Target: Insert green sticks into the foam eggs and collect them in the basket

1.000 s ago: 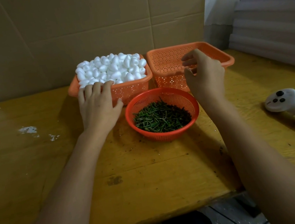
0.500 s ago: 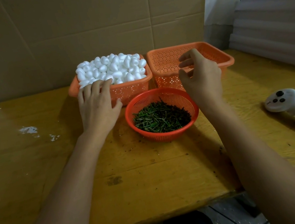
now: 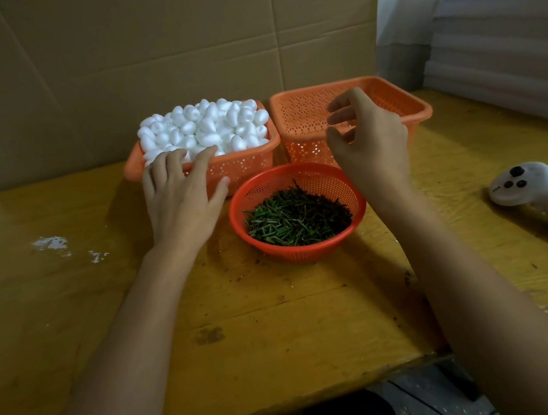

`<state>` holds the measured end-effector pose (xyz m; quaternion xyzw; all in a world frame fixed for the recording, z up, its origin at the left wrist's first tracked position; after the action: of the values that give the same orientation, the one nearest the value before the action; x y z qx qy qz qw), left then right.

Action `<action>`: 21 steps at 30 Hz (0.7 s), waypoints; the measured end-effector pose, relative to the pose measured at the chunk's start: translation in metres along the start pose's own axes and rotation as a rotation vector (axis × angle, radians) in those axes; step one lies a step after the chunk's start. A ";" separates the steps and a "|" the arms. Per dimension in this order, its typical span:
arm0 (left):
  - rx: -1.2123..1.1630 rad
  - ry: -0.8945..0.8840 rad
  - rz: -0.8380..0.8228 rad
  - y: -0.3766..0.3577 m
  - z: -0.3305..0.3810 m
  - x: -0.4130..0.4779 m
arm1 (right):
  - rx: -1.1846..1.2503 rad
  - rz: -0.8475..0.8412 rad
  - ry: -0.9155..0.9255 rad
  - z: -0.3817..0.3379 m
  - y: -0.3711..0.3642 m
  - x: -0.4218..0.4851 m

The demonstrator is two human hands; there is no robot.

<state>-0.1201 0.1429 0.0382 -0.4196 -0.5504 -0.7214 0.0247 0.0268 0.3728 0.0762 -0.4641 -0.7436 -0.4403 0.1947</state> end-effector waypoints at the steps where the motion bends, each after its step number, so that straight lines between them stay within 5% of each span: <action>1: 0.007 0.004 -0.005 -0.001 0.000 0.000 | 0.003 0.001 0.001 -0.001 0.000 0.000; 21: -0.053 0.017 0.004 -0.004 -0.002 0.003 | 0.052 0.020 0.014 -0.005 0.008 -0.003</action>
<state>-0.1250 0.1444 0.0367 -0.4151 -0.5301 -0.7392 0.0197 0.0345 0.3686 0.0801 -0.4633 -0.7487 -0.4219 0.2162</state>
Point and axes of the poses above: each hand's wrist, its own x-axis towards the middle knuckle, its own y-axis out of the back of the hand, z = x × y, the point moved 9 cm from there along x, towards the middle knuckle
